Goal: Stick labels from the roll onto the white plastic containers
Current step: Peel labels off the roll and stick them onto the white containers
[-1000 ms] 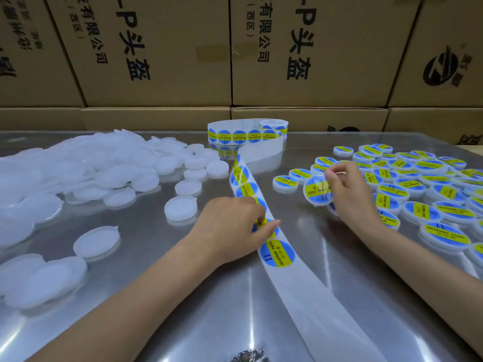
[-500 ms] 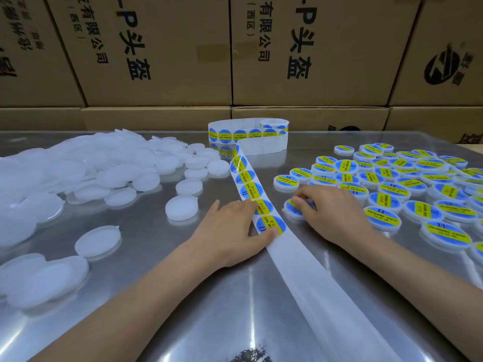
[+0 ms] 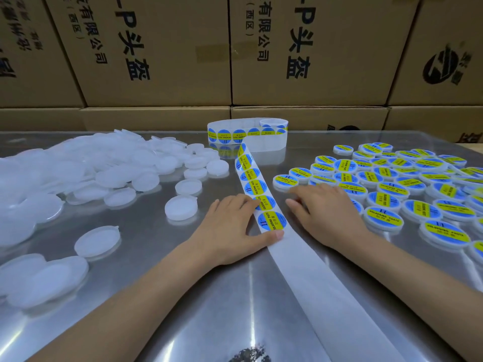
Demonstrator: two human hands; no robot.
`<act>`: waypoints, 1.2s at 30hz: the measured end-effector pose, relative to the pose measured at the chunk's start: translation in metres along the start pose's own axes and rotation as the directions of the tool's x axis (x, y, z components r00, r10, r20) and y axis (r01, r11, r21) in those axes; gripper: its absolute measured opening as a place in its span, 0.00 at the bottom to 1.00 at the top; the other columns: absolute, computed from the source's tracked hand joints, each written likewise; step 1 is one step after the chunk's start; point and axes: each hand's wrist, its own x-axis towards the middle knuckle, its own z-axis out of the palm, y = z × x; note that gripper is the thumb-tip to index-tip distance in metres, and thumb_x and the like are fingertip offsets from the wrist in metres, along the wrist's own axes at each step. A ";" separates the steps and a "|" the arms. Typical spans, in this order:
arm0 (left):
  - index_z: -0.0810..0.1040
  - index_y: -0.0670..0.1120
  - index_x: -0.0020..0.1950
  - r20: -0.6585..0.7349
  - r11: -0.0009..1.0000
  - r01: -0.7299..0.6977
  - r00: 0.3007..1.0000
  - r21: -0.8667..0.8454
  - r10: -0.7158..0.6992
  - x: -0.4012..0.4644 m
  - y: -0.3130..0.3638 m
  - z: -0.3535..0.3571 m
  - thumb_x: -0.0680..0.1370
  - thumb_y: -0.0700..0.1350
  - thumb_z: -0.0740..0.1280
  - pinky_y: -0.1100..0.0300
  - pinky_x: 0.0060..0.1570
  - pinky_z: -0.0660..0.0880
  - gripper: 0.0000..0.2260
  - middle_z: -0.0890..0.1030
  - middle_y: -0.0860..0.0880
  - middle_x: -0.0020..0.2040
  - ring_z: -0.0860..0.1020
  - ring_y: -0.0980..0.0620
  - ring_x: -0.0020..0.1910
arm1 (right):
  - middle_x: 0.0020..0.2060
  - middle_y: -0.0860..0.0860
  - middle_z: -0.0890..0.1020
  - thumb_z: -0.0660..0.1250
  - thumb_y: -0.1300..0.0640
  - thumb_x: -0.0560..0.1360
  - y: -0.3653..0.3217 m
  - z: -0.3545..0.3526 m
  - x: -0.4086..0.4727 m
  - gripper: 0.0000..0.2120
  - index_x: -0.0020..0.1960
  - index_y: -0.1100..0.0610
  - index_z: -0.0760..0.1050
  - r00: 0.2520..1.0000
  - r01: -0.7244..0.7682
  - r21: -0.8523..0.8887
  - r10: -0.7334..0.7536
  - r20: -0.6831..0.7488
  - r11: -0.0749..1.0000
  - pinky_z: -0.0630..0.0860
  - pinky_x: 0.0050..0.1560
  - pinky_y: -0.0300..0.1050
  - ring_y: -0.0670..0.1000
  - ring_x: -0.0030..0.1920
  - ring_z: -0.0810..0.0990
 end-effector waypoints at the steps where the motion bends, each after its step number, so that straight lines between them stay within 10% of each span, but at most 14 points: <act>1: 0.66 0.55 0.70 -0.005 1.000 -0.004 1.000 -0.012 0.004 0.000 0.000 0.000 0.71 0.71 0.58 0.52 0.67 0.60 0.32 0.69 0.56 0.66 0.65 0.55 0.67 | 0.55 0.48 0.80 0.54 0.46 0.79 0.003 0.000 0.000 0.15 0.59 0.49 0.74 1.000 -0.024 0.021 0.025 -0.016 0.999 0.63 0.57 0.48 0.54 0.58 0.73; 5: 0.63 0.58 0.71 0.000 0.996 -0.007 1.000 -0.087 0.007 0.000 0.001 -0.001 0.70 0.71 0.60 0.47 0.70 0.55 0.33 0.69 0.58 0.69 0.65 0.57 0.68 | 0.56 0.47 0.81 0.64 0.50 0.77 0.003 -0.001 0.002 0.13 0.60 0.50 0.77 0.991 0.098 0.327 -0.061 -0.121 0.940 0.67 0.61 0.48 0.51 0.61 0.73; 12: 0.63 0.55 0.73 -0.009 0.994 -0.004 1.000 -0.113 0.003 0.004 0.000 -0.001 0.69 0.70 0.64 0.48 0.69 0.61 0.36 0.69 0.58 0.71 0.67 0.57 0.68 | 0.58 0.46 0.79 0.70 0.50 0.73 -0.005 0.011 0.009 0.23 0.67 0.49 0.72 0.980 -0.012 0.583 -0.107 0.169 0.813 0.69 0.64 0.51 0.49 0.60 0.73; 26: 0.73 0.59 0.59 0.010 0.994 -0.002 1.000 -0.106 0.003 0.007 0.001 0.000 0.67 0.75 0.56 0.55 0.57 0.65 0.29 0.75 0.59 0.57 0.72 0.60 0.57 | 0.43 0.48 0.82 0.69 0.48 0.73 -0.017 -0.003 0.002 0.11 0.44 0.56 0.78 0.971 0.194 0.459 -0.101 -0.219 0.867 0.70 0.52 0.48 0.51 0.49 0.76; 31: 0.73 0.55 0.65 0.044 0.989 -0.067 0.996 -0.131 0.073 0.003 -0.001 -0.003 0.69 0.73 0.41 0.49 0.64 0.62 0.37 0.72 0.59 0.63 0.67 0.59 0.63 | 0.36 0.44 0.81 0.63 0.49 0.78 -0.027 -0.025 0.003 0.15 0.37 0.56 0.76 0.961 0.019 0.910 0.243 -0.131 0.415 0.69 0.41 0.31 0.38 0.37 0.75; 36: 0.76 0.51 0.59 0.027 0.990 -0.106 0.994 -0.088 0.109 0.004 -0.002 0.000 0.74 0.69 0.39 0.47 0.63 0.64 0.35 0.75 0.57 0.60 0.68 0.58 0.62 | 0.40 0.42 0.82 0.64 0.53 0.76 -0.032 -0.033 0.002 0.06 0.42 0.51 0.76 0.964 -0.145 0.989 0.222 0.149 -0.036 0.73 0.47 0.37 0.37 0.40 0.78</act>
